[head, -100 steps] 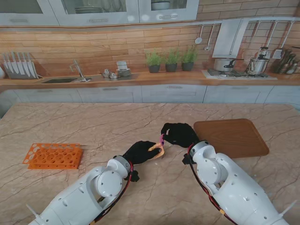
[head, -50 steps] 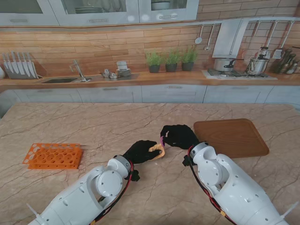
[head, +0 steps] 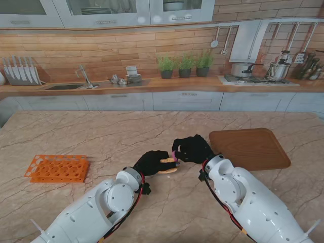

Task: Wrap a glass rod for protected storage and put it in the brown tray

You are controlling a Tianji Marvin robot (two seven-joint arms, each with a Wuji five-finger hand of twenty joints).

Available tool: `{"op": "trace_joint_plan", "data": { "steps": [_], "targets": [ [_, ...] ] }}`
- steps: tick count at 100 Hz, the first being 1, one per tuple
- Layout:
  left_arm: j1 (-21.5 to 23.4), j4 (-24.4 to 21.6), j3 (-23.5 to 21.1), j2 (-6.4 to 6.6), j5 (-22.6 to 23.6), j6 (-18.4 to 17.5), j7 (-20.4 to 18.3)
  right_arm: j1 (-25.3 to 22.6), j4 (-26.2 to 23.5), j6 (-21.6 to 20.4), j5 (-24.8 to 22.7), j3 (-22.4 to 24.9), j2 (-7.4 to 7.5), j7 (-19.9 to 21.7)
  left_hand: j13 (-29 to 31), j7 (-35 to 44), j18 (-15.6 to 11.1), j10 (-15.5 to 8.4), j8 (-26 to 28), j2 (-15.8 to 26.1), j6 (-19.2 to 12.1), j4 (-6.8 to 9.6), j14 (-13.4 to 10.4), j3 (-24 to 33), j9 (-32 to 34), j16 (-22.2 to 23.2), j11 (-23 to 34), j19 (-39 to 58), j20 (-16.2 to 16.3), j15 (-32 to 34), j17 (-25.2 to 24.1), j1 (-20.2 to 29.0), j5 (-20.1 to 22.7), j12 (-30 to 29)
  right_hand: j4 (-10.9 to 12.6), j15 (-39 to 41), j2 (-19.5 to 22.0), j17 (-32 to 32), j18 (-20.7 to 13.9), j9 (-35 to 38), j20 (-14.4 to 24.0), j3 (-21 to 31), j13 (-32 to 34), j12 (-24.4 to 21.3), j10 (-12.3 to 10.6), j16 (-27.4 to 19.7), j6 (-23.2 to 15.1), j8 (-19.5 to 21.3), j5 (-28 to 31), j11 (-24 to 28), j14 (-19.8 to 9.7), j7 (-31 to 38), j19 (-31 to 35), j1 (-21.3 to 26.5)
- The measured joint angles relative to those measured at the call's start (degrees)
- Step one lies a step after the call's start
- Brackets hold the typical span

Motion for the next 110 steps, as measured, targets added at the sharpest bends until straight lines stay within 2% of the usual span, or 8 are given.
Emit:
{"op": "trace_joint_plan", "data": {
  "steps": [7,24,28,47,62,75,94,110],
  "targets": [
    [0.1,-0.26,-0.06,-0.08,-0.54,1.13,0.01,0.02,-0.07,-0.28,-0.33,-0.15,0.12,-0.07,0.0,-0.04,-0.02,0.0,0.01,4.2,0.01,0.0,-0.02,-2.29,0.0,0.43,0.0,0.0,0.0,-0.03,0.0,-1.89,0.0,0.01,0.0,0.0,0.0,0.0,0.0,0.05,0.0,0.1,0.0,0.0,0.06,0.0,0.06,-0.02,0.01,0.0,0.02,0.0,0.0,0.0],
    [0.36,-0.97,-0.21,-0.35,-2.22,3.23,-0.19,0.17,-0.18,-1.36,-3.72,-0.55,0.45,-1.05,0.0,-0.06,0.34,0.0,0.02,7.46,0.81,0.0,-0.02,-3.39,-0.01,0.62,-0.01,0.01,-0.02,-0.04,-0.11,-0.85,0.0,0.01,0.01,0.03,-0.09,0.0,0.0,0.09,0.0,0.83,0.01,0.0,0.06,0.0,0.35,-0.05,0.02,0.0,0.04,0.0,0.13,-0.05],
    [0.39,-1.0,-0.21,-0.43,-2.29,3.43,-0.16,0.23,-0.18,-1.65,-4.44,-0.6,0.54,-1.34,0.0,-0.06,0.81,0.0,0.02,8.48,0.92,-1.03,-0.02,-4.05,-0.01,0.63,-0.01,0.01,-0.02,-0.04,-0.13,-0.03,0.0,0.01,0.0,0.03,-0.4,0.0,0.0,0.09,0.0,1.4,0.02,0.0,0.06,0.0,0.6,-0.05,0.02,0.0,0.04,0.0,0.17,-0.05],
    [0.76,-1.7,-0.46,-0.61,-3.11,4.31,-0.14,0.43,-0.11,-2.3,-5.32,-0.67,0.84,-2.11,0.0,-0.06,1.16,0.02,-0.07,8.5,1.13,-1.21,0.0,-4.09,-0.01,0.63,-0.01,0.01,-0.02,-0.04,-0.2,4.57,0.0,0.01,0.01,0.05,-0.67,0.0,0.0,0.65,0.0,1.95,0.06,0.0,0.06,0.0,0.87,-0.69,0.54,0.0,0.04,-0.01,0.24,0.11],
    [0.92,-1.94,-0.6,-0.65,-3.11,4.33,-0.18,0.45,-0.03,-2.8,-6.05,-0.47,0.93,-2.41,0.0,-1.25,1.54,0.05,-2.98,8.35,1.14,0.0,0.01,13.05,-0.01,0.63,-0.01,0.01,0.07,-0.04,-0.21,4.78,0.0,-0.55,0.01,0.05,-0.69,0.0,0.0,0.66,0.0,2.12,0.08,0.0,0.07,0.0,1.38,-0.72,0.62,0.0,0.05,-0.02,0.26,0.34],
    [1.08,-2.1,-0.74,-0.76,-3.19,4.34,-0.02,0.35,-0.18,-3.04,-6.13,-0.15,0.94,-2.37,0.0,-1.57,1.64,1.07,-8.45,2.95,1.23,-0.65,0.37,25.33,-0.04,0.63,-0.01,0.01,0.08,-0.04,-0.22,4.93,-1.66,-0.55,0.12,0.05,-0.71,0.0,0.0,0.66,0.0,2.12,0.08,0.0,0.07,0.0,1.4,-0.73,0.64,0.0,0.05,-0.02,0.26,-0.01],
    [1.16,-2.07,-0.95,-0.93,-3.33,4.25,0.84,0.06,-0.78,-3.17,-5.89,0.23,0.96,-1.81,0.0,-1.65,1.7,1.48,-10.92,-5.72,-0.18,-2.6,0.51,31.03,-0.5,0.63,0.12,0.01,0.08,-0.04,-0.22,8.96,-3.87,-0.56,0.12,0.05,-0.72,0.0,0.0,0.66,0.0,2.12,0.08,0.0,0.07,0.0,1.4,-0.73,0.65,0.0,0.05,-0.02,0.27,-0.03],
    [1.28,-1.96,-1.03,-1.03,-3.45,3.57,1.17,0.06,-0.89,-2.47,-5.86,0.2,0.97,-1.68,0.0,-0.78,1.73,1.92,-11.62,-6.55,-2.9,-2.83,0.54,33.48,-0.51,0.63,0.62,0.01,0.08,-0.04,-0.23,9.93,-3.62,-1.27,0.12,0.05,-0.72,0.0,0.0,0.66,0.0,2.11,0.08,0.0,0.07,0.0,1.19,-0.73,0.65,0.0,0.05,-0.02,0.27,-0.61]
  ]
}}
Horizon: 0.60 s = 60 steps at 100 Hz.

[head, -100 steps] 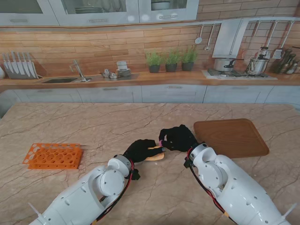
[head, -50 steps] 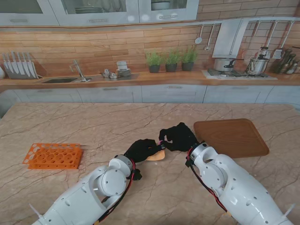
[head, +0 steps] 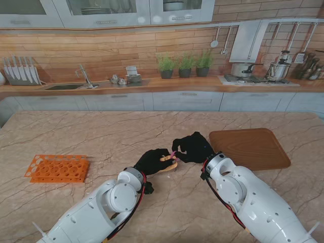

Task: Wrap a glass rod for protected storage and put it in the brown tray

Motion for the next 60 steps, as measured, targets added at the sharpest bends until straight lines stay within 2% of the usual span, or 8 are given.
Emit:
{"op": "trace_joint_plan", "data": {
  "steps": [16,26,35,60],
  "targets": [
    [0.1,0.09,-0.01,0.0,0.11,-0.85,0.12,0.09,0.06,1.65,2.83,-0.12,-0.17,0.84,0.0,1.59,0.0,0.32,-0.02,0.0,-0.94,-0.01,0.04,1.51,-0.01,0.0,0.01,0.0,0.01,0.04,0.0,0.77,0.63,-0.16,-0.13,0.0,0.08,0.0,0.0,0.01,0.0,-0.12,0.0,0.0,0.0,0.0,-0.47,0.0,0.01,0.0,0.0,0.0,0.0,-0.59],
    [0.13,0.26,-0.01,0.01,0.1,-1.49,0.09,0.15,0.11,2.44,3.0,-0.12,-0.3,1.37,0.0,2.9,0.0,0.99,-0.45,-0.58,-0.95,0.03,0.08,3.4,-0.08,0.0,0.0,0.0,0.04,0.06,0.0,0.82,0.79,-0.58,-0.17,0.0,0.26,0.0,0.0,0.01,0.0,-0.29,0.0,0.0,0.0,0.0,-0.68,0.0,0.01,0.0,0.0,0.0,0.0,-1.12],
    [0.16,0.58,-0.01,0.02,0.09,-2.32,0.08,0.16,0.07,3.39,3.6,-0.01,-0.39,2.29,0.0,3.58,0.0,1.82,0.14,-0.69,-0.96,0.03,0.56,4.43,-0.13,0.0,0.01,0.0,0.45,0.18,0.0,0.83,0.79,-0.65,-0.21,0.0,0.39,0.0,0.0,0.01,0.0,-1.75,0.0,0.0,0.0,0.0,-1.18,0.0,0.01,0.0,0.0,0.0,0.0,-1.18],
    [0.48,0.9,-0.23,-0.01,-0.44,-3.44,0.27,0.05,-0.38,5.28,6.53,0.54,-0.54,4.92,0.0,3.64,0.0,2.26,0.18,-1.2,-1.38,0.04,0.59,5.57,-0.47,0.0,0.01,0.0,0.5,0.47,0.0,0.83,0.8,-0.77,-0.38,0.0,0.86,-0.04,0.0,0.01,-0.02,-4.33,-0.02,0.0,0.0,0.0,-1.52,-1.15,0.07,0.0,0.0,0.0,0.0,-1.2]
  ]
}}
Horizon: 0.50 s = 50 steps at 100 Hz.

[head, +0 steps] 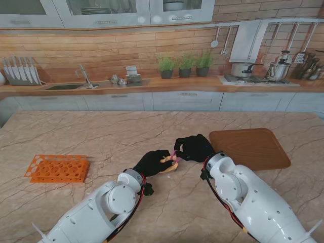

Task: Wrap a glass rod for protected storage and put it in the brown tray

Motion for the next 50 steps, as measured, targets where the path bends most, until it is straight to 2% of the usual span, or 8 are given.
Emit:
{"op": "trace_joint_plan", "data": {
  "steps": [30,33,41,44,50],
  "targets": [
    [0.36,0.12,-0.17,-0.11,-0.52,-0.3,0.38,-0.15,-0.97,0.34,0.77,0.66,0.26,3.34,0.0,0.0,0.0,0.07,-0.01,-0.48,-0.08,0.0,0.01,0.0,-0.01,0.0,0.0,0.0,0.03,0.02,0.0,0.0,0.12,-0.08,-0.09,-0.06,0.28,-0.48,0.0,-0.01,0.0,-0.48,-0.04,0.0,0.01,0.0,-0.04,-0.62,0.63,-0.16,0.0,-0.03,0.0,-0.02],
    [0.39,0.12,-0.19,-0.12,-0.53,-0.32,0.39,-0.17,-1.09,0.38,0.85,0.71,0.31,3.61,0.0,0.0,0.0,0.07,-0.01,-0.54,-0.08,0.0,0.01,0.0,-0.01,0.0,0.0,0.0,0.04,0.02,0.0,0.0,0.13,-0.1,-1.35,-0.47,0.31,-0.51,0.0,-0.03,0.0,-0.48,-0.05,0.0,0.01,0.0,-0.04,-0.62,0.63,-0.18,0.0,-0.02,0.0,0.01],
    [0.47,0.1,-0.28,-0.14,-0.62,-0.42,0.4,-0.24,-1.35,0.52,1.11,0.82,0.44,4.21,0.0,0.0,0.0,0.07,-0.01,-0.57,-0.09,0.0,0.01,0.0,-0.01,0.0,0.0,0.0,0.04,0.02,0.0,-0.01,0.16,-0.11,-1.38,-0.71,1.32,-0.55,0.0,-0.19,-0.01,-1.31,-0.08,0.0,0.01,0.0,-0.02,-0.62,0.6,-0.78,0.0,-0.07,0.0,0.62],
    [0.5,0.09,-0.33,-0.14,-0.68,-0.46,0.4,-0.26,-1.42,0.57,1.17,0.84,0.47,4.38,0.0,0.0,0.0,0.09,-0.01,-0.57,-0.09,0.0,0.01,0.0,-0.01,0.0,0.0,0.0,0.04,0.03,0.0,-0.01,0.16,-0.11,-2.5,-0.74,1.89,-0.56,0.0,-0.2,-0.01,-2.01,-0.08,0.0,0.01,0.0,0.06,-0.62,0.59,-0.86,0.0,-0.12,0.0,0.99],
    [0.53,0.09,-0.4,-0.14,-0.74,-0.65,0.4,-0.32,-1.53,0.76,1.37,0.91,0.49,4.56,0.0,0.0,0.0,0.17,-0.01,-0.57,-0.09,0.0,0.01,0.0,-0.01,0.0,0.0,0.0,0.04,0.03,0.0,-0.01,0.16,-0.12,-2.6,-0.76,2.53,-0.56,0.0,-0.68,-0.01,-2.99,-0.12,0.0,0.02,0.0,0.09,-0.51,0.57,-0.89,0.0,-0.36,0.0,1.2]
  ]
}}
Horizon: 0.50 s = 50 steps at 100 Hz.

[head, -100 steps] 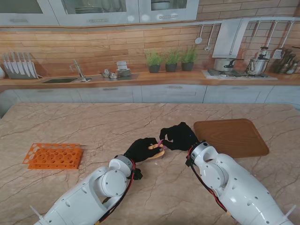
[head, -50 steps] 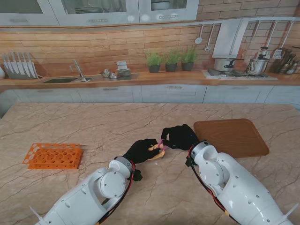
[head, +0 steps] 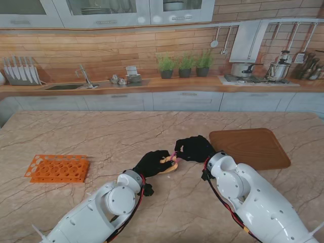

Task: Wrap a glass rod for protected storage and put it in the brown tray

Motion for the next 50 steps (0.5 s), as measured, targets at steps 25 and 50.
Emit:
{"op": "trace_joint_plan", "data": {
  "steps": [25,50],
  "targets": [
    [-0.17,0.08,0.0,0.09,-0.21,-1.33,-0.52,-0.28,0.26,1.89,3.47,-0.01,-0.42,-1.54,0.0,0.0,0.0,0.51,0.0,0.63,0.0,0.03,0.24,0.12,-0.02,0.0,0.0,0.0,0.01,0.02,0.0,0.0,0.0,-0.01,0.03,-0.01,0.55,-0.02,0.0,-0.27,0.0,-1.82,-0.11,0.0,0.04,0.0,0.0,0.39,-0.73,0.0,-0.04,-0.24,0.0,0.55],
    [-0.43,0.12,0.09,0.11,-0.6,-1.75,-0.74,-0.7,0.31,2.98,3.48,0.66,-0.72,-1.2,0.0,0.0,0.0,-1.33,0.0,0.65,0.0,0.2,0.04,0.63,-0.01,0.0,1.43,0.0,0.04,0.03,0.0,0.0,0.0,-0.02,0.37,-0.01,0.98,-0.03,0.0,-1.76,0.0,-1.31,-0.87,0.0,0.52,0.0,1.61,-0.72,-2.17,0.0,-0.03,-0.27,0.0,2.62]
  ]
}}
